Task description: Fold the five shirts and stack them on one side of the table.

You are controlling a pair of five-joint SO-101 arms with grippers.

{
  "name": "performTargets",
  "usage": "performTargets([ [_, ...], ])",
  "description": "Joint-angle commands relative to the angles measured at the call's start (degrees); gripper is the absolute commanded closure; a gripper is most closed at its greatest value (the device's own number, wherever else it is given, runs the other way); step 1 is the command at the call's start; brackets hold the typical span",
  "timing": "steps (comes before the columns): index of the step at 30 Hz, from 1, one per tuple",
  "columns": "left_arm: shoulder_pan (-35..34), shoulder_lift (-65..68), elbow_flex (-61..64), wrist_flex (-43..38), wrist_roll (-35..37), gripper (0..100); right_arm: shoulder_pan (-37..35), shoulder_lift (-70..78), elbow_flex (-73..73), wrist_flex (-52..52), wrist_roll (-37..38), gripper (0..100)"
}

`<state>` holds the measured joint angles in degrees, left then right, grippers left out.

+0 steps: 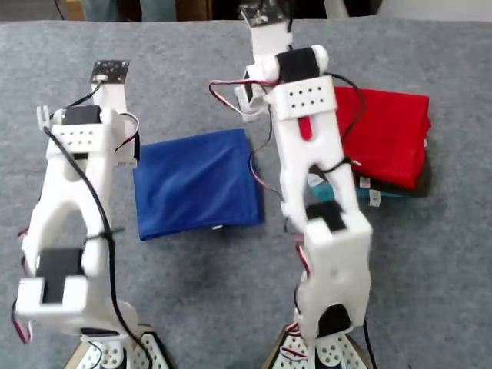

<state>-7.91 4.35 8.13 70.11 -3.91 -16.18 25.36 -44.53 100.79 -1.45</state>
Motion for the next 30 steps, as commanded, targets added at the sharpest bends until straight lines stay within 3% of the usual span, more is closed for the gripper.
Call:
performTargets([
  [1, -0.84, 6.51, -6.20, -2.55, 0.53, 97, -3.60, -12.53, 18.51, -3.43, -0.79, 98.5],
  [9, 0.66, 19.34, -17.71, -2.37, 0.35, 97, -3.60, -14.81, 50.42, -22.51, -0.97, 98.5],
  [15, -0.75, 25.32, -18.68, -2.46, 0.18, 97, -1.49, -10.68, 61.05, -32.26, -1.05, 98.5],
  [21, -1.10, 28.75, -19.47, -2.81, 0.18, 97, -0.26, -9.10, 60.26, -32.35, -0.79, 98.5],
  [30, -0.75, 26.81, -23.16, 1.23, 0.18, 97, -0.35, -20.44, 53.58, -22.07, -0.70, 98.4],
])
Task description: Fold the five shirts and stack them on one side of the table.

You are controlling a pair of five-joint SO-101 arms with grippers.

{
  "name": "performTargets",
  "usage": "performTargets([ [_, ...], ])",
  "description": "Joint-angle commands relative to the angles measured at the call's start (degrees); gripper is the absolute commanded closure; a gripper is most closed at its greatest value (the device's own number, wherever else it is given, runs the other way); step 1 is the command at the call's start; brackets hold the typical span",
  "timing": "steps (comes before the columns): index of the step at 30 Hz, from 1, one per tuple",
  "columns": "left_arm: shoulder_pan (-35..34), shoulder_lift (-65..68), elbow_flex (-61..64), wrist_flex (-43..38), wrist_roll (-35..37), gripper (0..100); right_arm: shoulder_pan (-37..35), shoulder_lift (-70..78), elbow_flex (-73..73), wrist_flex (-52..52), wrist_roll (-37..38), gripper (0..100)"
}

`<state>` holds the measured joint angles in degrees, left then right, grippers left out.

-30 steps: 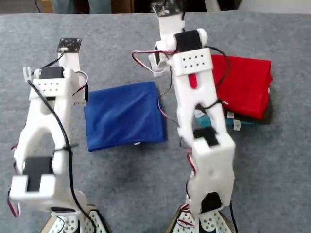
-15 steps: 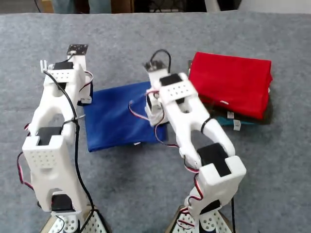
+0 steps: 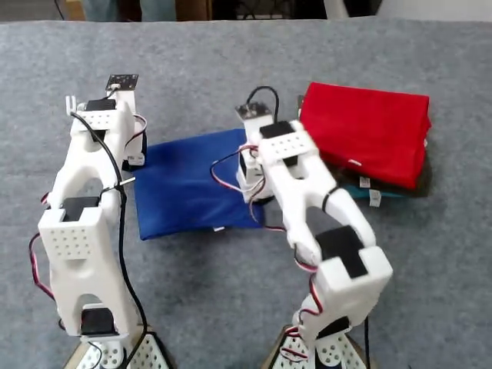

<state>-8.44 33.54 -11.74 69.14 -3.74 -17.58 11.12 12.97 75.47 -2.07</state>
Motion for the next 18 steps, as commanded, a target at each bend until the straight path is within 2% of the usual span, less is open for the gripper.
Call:
performTargets([
  [1, -0.13, -3.43, -3.56, 3.34, 0.00, 97, 1.05, -8.04, -4.26, 4.48, -0.09, 98.4],
  [7, -0.22, -12.66, -3.82, 7.12, 0.00, 97, -1.85, -17.89, -4.18, 13.45, -0.53, 98.4],
  [12, -4.79, -19.43, -2.15, 8.70, -0.18, 97, -4.48, -18.77, -3.65, 17.05, -1.32, 98.3],
  [15, -7.69, -20.75, -0.31, 8.35, -2.64, 97, -5.63, -18.77, -1.36, 12.66, -10.46, 97.2],
  [18, -9.27, -20.66, 1.01, 8.35, -2.90, 97, -6.42, -18.77, 2.33, 6.07, -21.80, 84.8],
])
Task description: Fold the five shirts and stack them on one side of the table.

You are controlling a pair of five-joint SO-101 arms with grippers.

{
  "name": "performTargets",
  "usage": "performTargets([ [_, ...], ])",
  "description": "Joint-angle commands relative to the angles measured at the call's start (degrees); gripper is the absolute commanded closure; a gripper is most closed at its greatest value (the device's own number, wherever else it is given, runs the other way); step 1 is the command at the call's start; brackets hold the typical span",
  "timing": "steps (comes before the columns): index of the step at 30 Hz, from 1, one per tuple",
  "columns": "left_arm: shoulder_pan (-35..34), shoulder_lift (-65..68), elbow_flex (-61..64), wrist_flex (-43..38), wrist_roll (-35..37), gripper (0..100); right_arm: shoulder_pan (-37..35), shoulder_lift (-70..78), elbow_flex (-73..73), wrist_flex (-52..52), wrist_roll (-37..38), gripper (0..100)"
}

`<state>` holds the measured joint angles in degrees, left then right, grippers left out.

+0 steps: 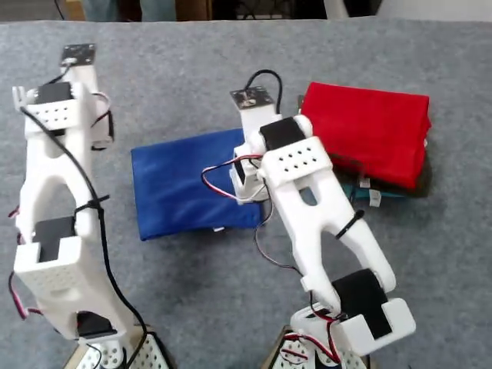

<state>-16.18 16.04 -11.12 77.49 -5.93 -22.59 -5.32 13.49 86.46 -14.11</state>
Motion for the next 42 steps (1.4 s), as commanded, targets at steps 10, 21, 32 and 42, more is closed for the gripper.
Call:
performTargets([
  [10, -2.07, -3.25, 3.30, 0.00, -0.62, 97, -8.35, -1.54, 11.47, -19.96, -25.58, 58.5],
  [21, -2.07, -3.25, 3.30, 0.00, -0.97, 97, -8.18, 17.89, 5.67, -28.40, -31.03, 58.5],
  [32, -2.15, -3.25, 3.30, 0.00, -0.97, 97, -7.82, 29.93, -0.57, -27.96, -31.03, 58.5],
  [42, -2.77, -3.16, 3.38, 0.09, -1.05, 97, -7.30, 30.20, -0.40, -25.76, -30.95, 67.1],
])
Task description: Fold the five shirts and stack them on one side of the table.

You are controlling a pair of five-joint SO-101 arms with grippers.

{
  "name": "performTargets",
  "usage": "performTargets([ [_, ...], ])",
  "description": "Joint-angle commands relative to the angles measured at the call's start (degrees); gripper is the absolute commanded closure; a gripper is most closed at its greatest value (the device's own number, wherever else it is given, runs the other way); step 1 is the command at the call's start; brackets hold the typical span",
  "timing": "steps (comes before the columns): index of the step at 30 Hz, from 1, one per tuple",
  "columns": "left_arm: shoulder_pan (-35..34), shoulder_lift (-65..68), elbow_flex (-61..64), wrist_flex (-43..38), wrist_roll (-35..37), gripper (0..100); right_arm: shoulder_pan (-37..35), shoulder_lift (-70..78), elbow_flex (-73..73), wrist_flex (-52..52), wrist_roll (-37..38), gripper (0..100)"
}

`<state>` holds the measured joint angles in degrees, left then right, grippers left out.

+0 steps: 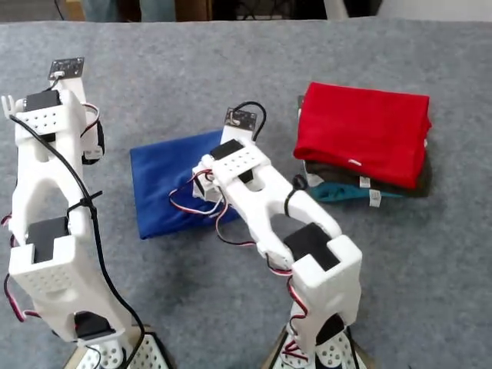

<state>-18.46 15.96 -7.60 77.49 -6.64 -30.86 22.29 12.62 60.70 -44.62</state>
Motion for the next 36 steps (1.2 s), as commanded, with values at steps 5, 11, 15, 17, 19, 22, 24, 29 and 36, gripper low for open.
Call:
performTargets([
  [5, -0.48, -3.08, -0.13, 0.26, -0.35, 97, 1.14, 2.77, 0.48, -0.18, 0.70, 85.5],
  [11, -0.48, -3.08, -0.13, 0.35, -0.35, 97, 3.25, 2.42, 0.22, 1.67, 1.67, 86.4],
  [15, -0.04, -3.08, -0.22, 0.35, 0.00, 97, 4.57, 2.33, 0.22, 3.78, 2.11, 91.3],
  [17, 1.01, -3.08, -0.22, 0.35, 0.18, 97, 4.66, 2.33, 0.22, 5.01, 3.69, 93.4],
  [19, 2.68, -3.08, -0.22, 0.26, 0.18, 97, 4.57, 2.33, 0.22, 5.63, 4.66, 93.4],
  [22, 5.05, -3.08, -0.66, 0.00, 3.08, 96, 4.57, 2.24, 0.13, 5.80, 5.10, 93.4],
  [24, 6.29, -3.08, -0.92, -0.09, 7.38, 91, 4.66, 2.24, 0.13, 5.80, 5.19, 93.4],
  [29, 8.57, -2.55, 0.48, -4.84, 15.56, 76, 4.66, 2.59, 0.13, 5.54, 5.27, 93.4],
  [36, 11.03, 4.57, 0.48, -7.30, 16.44, 74, 4.66, 2.59, 0.13, 5.45, 5.27, 93.4],
])
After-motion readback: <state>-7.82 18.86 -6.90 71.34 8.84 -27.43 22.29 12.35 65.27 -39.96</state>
